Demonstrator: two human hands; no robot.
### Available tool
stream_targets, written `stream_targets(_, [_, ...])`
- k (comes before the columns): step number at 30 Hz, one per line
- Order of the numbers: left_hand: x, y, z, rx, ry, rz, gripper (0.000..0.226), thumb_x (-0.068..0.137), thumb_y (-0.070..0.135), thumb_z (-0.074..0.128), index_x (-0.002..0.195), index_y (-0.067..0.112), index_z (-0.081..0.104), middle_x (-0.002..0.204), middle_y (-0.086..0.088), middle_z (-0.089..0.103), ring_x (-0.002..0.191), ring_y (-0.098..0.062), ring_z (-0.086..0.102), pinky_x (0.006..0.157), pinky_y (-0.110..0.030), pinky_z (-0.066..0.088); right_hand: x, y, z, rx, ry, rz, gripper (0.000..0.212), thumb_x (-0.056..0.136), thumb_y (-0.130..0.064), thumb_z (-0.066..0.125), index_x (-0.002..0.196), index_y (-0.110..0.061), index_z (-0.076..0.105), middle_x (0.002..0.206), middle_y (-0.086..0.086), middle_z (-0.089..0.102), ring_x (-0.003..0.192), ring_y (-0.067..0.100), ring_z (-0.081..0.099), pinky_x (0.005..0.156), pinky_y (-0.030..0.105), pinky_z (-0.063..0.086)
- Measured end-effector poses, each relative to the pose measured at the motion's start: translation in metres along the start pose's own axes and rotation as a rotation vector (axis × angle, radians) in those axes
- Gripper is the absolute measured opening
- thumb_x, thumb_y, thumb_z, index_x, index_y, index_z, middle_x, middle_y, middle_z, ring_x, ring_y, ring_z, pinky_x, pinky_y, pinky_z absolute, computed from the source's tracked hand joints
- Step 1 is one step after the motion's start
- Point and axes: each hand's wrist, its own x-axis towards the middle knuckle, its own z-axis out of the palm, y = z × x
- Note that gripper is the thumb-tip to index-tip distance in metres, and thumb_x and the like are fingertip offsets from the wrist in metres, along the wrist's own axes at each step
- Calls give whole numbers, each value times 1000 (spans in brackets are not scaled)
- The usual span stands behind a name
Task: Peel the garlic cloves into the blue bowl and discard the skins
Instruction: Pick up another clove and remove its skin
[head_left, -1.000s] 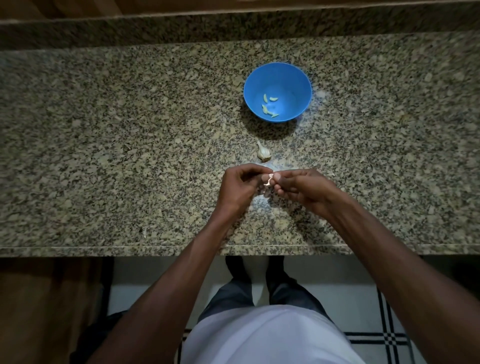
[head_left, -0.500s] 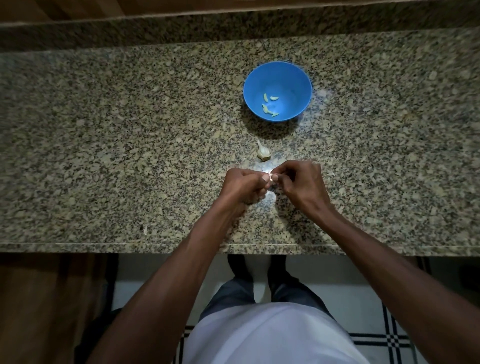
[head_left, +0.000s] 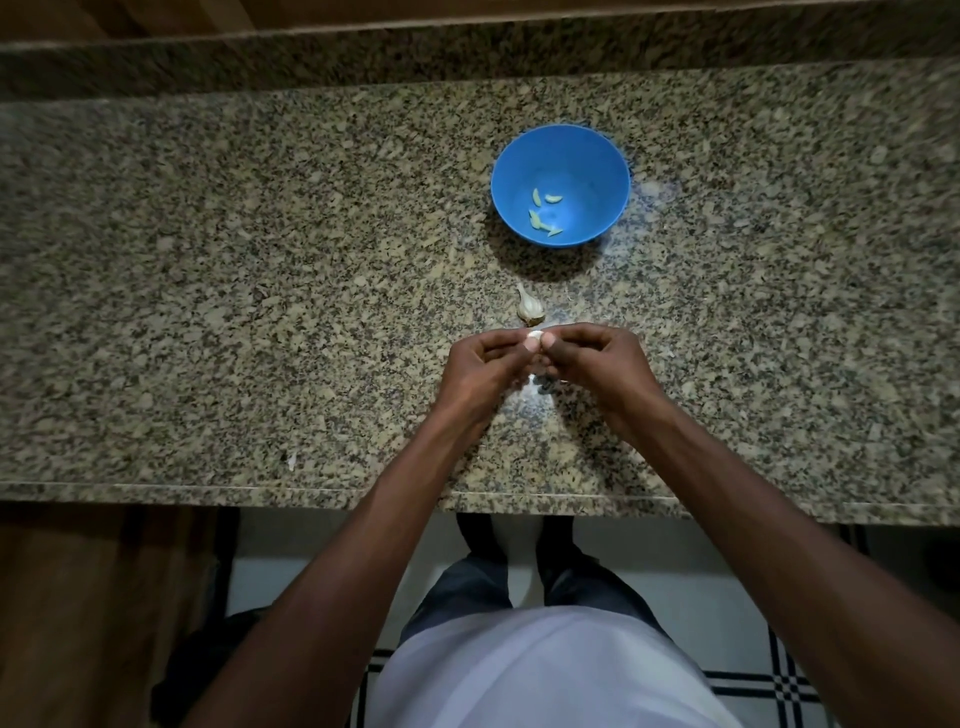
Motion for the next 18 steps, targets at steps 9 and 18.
stream_targets(9, [3, -11, 4, 1, 87, -27, 24, 92, 16, 78, 109, -1, 74, 82, -8, 75, 74, -17, 66, 75, -31, 55, -1, -1, -8, -65, -136, -42, 24, 87, -7, 81, 111, -6, 79, 99, 10, 81, 92, 21, 77, 77, 27, 61])
stream_targets(18, [-2, -12, 14, -9, 147, -3, 22, 92, 18, 78, 104, 1, 75, 79, -7, 75, 65, -9, 68, 60, -19, 53, -3, 12, -4, 87, -76, -41, 26, 87, -6, 81, 111, 2, 77, 104, 16, 79, 104, 32, 76, 94, 38, 62])
